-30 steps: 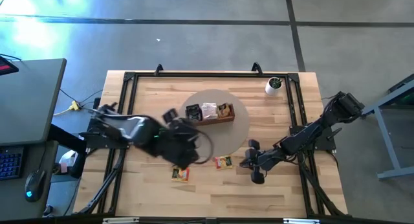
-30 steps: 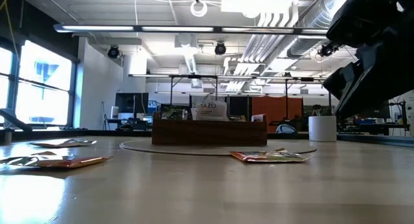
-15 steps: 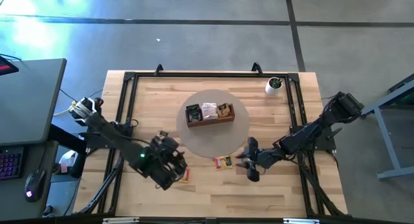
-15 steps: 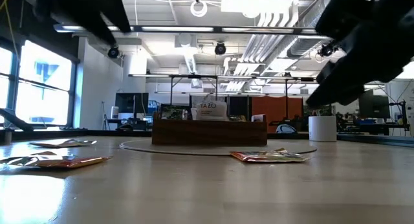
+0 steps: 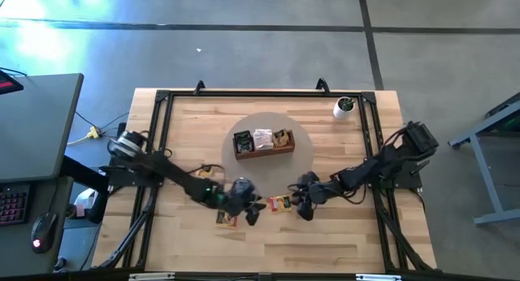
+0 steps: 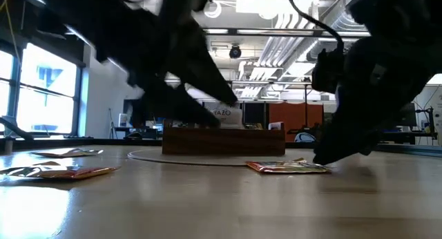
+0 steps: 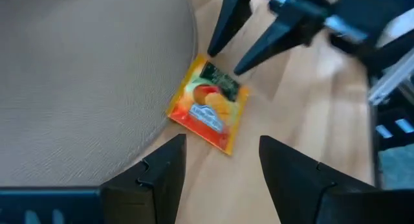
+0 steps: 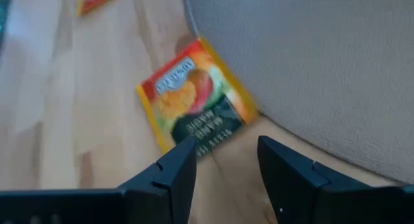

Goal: Pick & Place Tea
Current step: Put the yellow tea bag into the right section of the wooden organizer

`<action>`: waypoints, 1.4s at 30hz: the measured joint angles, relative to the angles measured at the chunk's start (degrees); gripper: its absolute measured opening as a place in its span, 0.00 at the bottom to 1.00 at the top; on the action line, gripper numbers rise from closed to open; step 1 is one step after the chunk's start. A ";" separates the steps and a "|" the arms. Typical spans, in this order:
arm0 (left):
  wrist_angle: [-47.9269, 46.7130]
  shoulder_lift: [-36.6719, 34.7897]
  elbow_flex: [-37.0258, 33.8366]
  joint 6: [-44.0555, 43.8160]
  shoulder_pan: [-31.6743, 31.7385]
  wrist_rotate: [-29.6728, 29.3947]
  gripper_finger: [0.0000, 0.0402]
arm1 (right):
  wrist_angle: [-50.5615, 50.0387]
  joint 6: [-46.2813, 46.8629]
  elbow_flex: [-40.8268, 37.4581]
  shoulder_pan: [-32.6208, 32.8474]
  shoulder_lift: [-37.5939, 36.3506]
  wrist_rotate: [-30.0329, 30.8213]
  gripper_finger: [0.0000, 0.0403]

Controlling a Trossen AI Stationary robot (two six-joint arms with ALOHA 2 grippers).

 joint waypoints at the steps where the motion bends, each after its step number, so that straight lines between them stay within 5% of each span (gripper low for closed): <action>1: 0.07 1.60 0.82 0.00 0.83 1.50 0.48 | 0.39 -0.02 0.04 -0.35 0.27 -0.35 0.39; 18: -4.30 13.41 12.81 0.02 4.84 7.81 0.48 | 7.41 3.43 0.08 -3.47 4.36 -4.56 0.37; 35: -5.75 13.57 13.70 2.20 4.62 6.30 0.48 | 6.51 -0.51 -0.15 -2.66 2.35 -9.15 0.28; 42: -11.54 8.56 13.83 0.31 0.66 1.05 0.48 | -4.22 0.41 -0.16 -1.60 -4.26 -7.82 0.28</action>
